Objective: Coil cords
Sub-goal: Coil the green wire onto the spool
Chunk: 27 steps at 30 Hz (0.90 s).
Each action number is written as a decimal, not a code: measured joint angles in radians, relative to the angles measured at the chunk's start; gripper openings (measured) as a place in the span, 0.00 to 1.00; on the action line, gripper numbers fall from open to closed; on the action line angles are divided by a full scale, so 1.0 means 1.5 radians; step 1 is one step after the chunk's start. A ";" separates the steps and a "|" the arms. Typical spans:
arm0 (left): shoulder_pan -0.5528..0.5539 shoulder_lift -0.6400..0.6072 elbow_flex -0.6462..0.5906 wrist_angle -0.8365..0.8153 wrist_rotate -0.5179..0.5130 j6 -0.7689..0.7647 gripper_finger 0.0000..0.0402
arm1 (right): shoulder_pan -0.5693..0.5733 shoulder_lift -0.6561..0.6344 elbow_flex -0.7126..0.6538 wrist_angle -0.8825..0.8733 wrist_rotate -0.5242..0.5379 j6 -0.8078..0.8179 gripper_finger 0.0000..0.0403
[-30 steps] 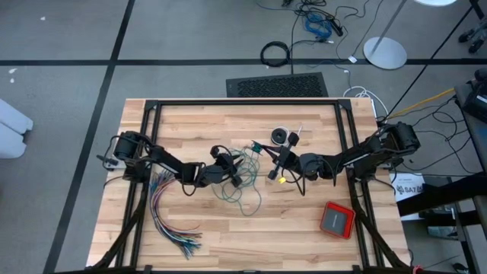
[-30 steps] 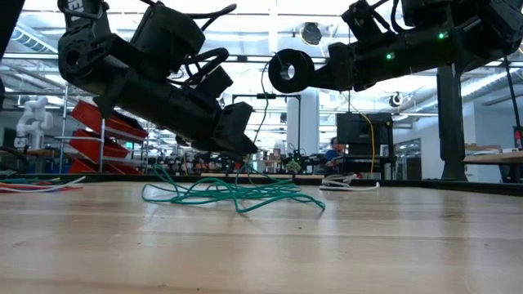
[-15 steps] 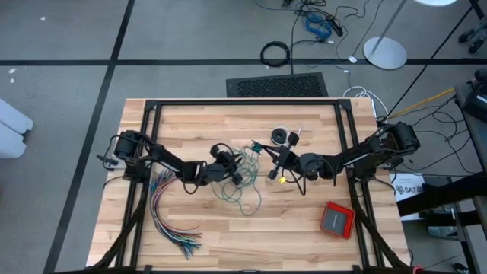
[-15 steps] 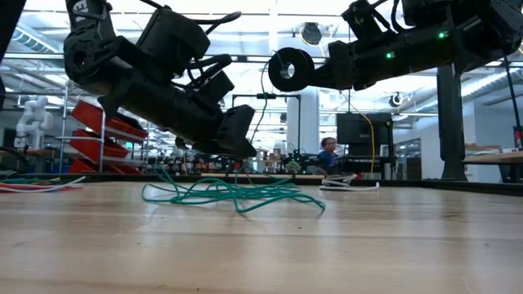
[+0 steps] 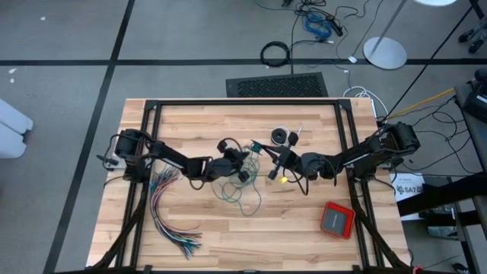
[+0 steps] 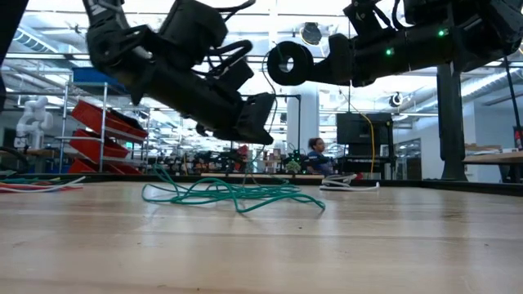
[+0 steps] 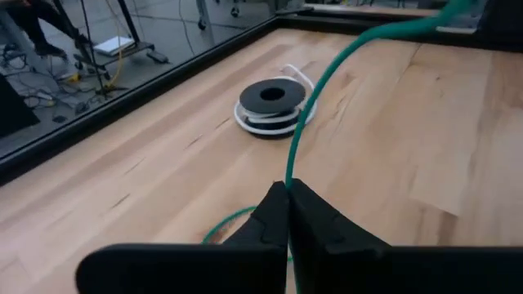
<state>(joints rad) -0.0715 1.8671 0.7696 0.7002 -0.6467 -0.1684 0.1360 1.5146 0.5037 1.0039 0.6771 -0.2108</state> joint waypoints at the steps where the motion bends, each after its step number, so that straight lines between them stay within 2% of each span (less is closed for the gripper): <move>1: 0.007 0.000 0.010 -0.018 0.004 0.000 0.01 | 0.000 0.000 0.000 0.004 0.000 0.000 0.00; 9: 0.032 0.000 0.022 -0.048 0.011 0.030 0.00 | 0.002 0.000 0.000 0.006 -0.001 0.000 0.00; 19: 0.023 -0.003 0.021 -0.138 0.005 0.000 0.00 | 0.002 0.000 0.000 -0.002 -0.002 0.005 0.00; 27: 0.069 -0.003 0.041 -0.086 0.080 -0.001 0.00 | 0.002 0.000 0.000 0.013 -0.002 0.005 0.00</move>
<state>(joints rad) 0.0316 1.8633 0.8316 0.5709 -0.5270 -0.1695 0.1390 1.5146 0.5037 1.0235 0.6746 -0.2028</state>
